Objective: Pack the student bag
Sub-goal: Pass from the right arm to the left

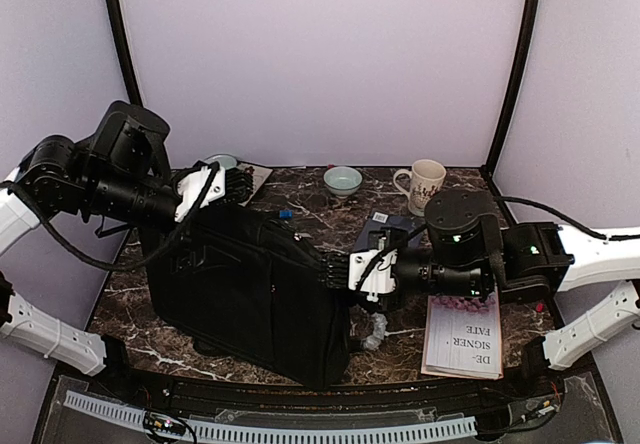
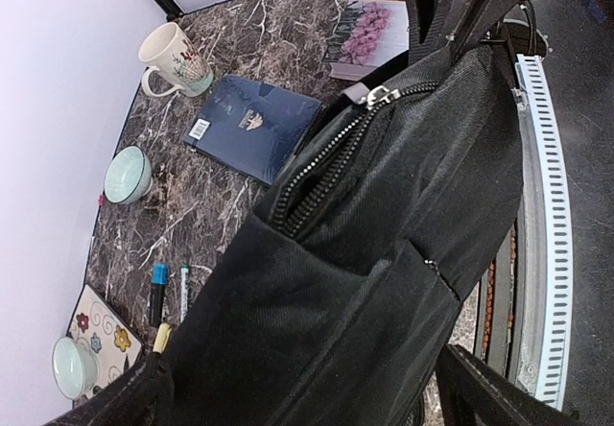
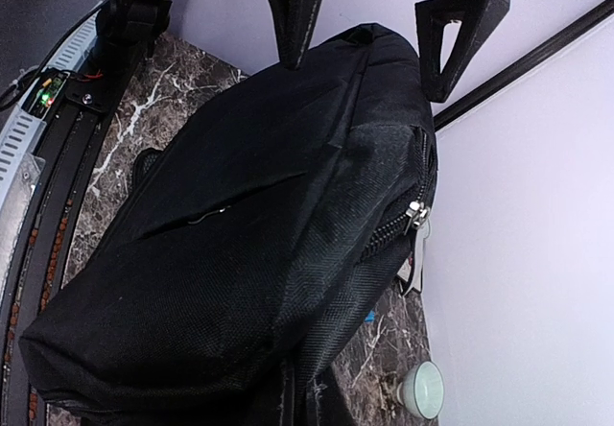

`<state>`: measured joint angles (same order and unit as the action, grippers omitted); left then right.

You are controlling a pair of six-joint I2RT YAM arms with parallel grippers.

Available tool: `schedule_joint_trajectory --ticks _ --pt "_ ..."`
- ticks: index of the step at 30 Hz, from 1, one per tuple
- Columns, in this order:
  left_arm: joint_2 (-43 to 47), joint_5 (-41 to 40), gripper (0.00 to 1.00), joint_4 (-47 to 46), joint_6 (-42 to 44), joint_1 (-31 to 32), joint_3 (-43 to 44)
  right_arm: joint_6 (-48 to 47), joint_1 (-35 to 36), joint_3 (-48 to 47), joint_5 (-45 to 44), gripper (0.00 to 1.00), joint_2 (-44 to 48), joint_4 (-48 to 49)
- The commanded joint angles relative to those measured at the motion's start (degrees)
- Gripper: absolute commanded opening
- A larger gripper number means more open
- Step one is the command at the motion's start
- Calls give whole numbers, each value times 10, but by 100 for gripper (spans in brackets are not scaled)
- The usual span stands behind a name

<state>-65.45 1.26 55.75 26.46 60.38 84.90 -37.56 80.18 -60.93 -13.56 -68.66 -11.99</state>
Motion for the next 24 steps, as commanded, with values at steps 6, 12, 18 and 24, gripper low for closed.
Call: schedule_joint_trajectory --ticks 6,12,18,24 --pt "-39 20 96 6 49 -2 59 -88 15 -25 -26 0 -2 70" --pt "-75 29 99 71 81 -3 134 -108 24 -34 -16 0 -9 63" --pt "-81 105 97 112 55 -3 122 -106 24 -20 -35 0 -1 66" --pt "-58 61 64 95 51 -3 55 -106 24 1 -60 0 13 97"
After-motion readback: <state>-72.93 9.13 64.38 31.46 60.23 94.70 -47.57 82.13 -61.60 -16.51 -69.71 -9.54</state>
